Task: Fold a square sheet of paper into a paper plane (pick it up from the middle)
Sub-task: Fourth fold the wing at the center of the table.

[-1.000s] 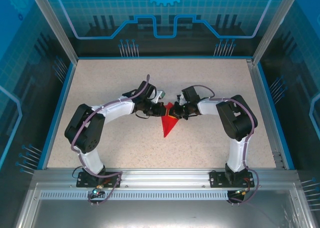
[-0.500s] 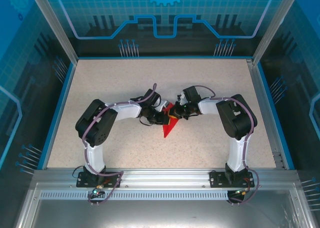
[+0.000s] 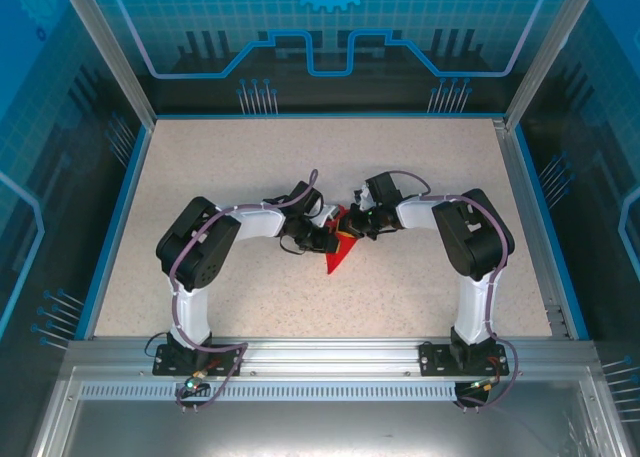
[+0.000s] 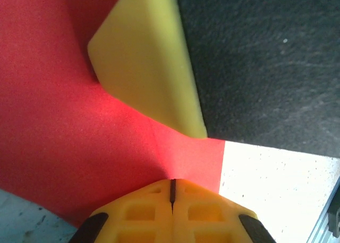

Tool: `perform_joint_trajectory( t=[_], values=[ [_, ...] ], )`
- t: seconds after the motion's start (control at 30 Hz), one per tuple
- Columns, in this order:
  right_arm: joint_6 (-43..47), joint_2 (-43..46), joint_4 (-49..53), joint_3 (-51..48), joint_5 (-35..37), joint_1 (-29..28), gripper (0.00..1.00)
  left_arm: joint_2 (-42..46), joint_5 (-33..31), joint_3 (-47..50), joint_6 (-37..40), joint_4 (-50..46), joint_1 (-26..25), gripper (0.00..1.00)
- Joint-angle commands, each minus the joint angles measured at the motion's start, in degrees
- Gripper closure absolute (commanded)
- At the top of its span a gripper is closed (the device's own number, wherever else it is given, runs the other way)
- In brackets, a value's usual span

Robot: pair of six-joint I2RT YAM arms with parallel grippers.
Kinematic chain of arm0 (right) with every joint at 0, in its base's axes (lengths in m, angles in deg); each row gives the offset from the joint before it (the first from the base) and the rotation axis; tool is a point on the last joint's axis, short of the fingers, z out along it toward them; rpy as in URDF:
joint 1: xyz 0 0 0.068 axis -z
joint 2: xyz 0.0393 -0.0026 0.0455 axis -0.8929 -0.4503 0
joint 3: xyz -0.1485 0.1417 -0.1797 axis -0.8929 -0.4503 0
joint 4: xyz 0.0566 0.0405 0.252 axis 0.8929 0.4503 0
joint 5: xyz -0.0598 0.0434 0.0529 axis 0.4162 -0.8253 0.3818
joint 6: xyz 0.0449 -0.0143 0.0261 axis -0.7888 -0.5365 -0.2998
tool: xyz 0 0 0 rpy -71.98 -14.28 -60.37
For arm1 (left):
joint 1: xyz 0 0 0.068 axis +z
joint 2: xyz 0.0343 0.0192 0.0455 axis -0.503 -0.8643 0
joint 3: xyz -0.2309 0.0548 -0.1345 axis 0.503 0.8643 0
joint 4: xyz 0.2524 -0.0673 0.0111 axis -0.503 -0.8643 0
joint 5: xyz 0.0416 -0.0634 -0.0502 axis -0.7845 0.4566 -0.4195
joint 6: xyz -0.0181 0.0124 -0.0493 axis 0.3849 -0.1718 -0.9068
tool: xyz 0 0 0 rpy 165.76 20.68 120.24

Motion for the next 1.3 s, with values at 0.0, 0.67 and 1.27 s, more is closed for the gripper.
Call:
perform_joint_trajectory(
  t=[0.0, 0.67, 1.27],
  values=[
    [1.79, -2.22, 5.94, -0.01, 1.63, 0.78, 1.00, -1.37, -3.51, -0.04, 4.07, -4.23, -0.90, 1.00],
    [4.62, -4.43, 8.60, 0.45, 5.32, 1.71, 1.00, 4.87, -5.95, 5.56, 8.03, -11.00, -5.69, 1.00],
    [5.34, -4.61, 8.78, 0.36, 5.40, 1.89, 1.00, 11.96, -10.62, 8.25, 4.65, -12.08, -8.31, 0.99]
  ],
)
